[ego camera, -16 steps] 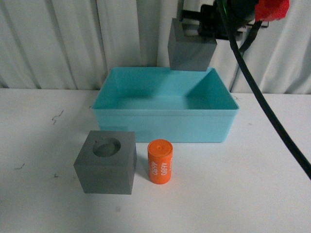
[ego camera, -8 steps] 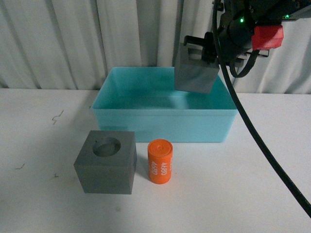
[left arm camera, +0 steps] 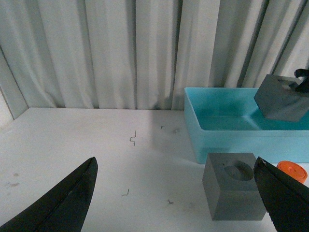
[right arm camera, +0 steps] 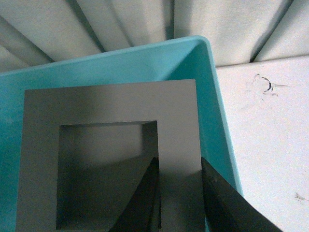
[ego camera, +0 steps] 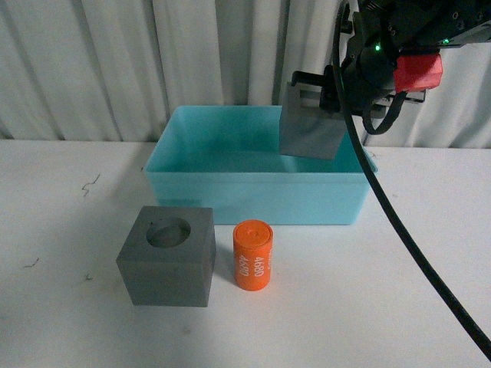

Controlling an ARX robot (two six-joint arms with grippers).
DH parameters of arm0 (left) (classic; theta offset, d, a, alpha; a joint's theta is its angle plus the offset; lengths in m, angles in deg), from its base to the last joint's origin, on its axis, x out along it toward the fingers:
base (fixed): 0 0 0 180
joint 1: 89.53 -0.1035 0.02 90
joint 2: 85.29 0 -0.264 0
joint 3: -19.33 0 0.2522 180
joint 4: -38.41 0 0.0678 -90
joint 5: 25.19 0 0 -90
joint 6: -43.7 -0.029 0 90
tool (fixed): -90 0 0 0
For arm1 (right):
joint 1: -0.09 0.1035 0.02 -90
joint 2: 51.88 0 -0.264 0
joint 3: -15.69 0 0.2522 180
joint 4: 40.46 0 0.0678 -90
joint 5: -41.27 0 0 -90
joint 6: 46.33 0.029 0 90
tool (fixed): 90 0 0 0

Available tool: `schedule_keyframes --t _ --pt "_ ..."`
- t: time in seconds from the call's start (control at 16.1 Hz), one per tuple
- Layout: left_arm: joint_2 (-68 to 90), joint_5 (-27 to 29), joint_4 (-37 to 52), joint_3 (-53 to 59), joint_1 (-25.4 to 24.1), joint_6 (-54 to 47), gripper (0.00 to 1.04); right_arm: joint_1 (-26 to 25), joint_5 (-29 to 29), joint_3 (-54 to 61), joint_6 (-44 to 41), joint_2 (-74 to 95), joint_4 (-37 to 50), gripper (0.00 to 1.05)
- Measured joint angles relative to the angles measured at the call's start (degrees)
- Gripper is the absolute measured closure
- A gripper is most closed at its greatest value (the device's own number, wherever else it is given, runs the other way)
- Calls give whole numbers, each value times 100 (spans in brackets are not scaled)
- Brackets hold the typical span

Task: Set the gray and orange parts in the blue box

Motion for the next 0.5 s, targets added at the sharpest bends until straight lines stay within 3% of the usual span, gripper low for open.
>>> schedule_keyframes --t 0.44,0.5 --pt "0 0 0 0 0 -2 7 -94 -400 332 -249 -271 612 5" --pt "0 2 0 0 0 -2 7 -111 -564 721 -376 -640 925 7"
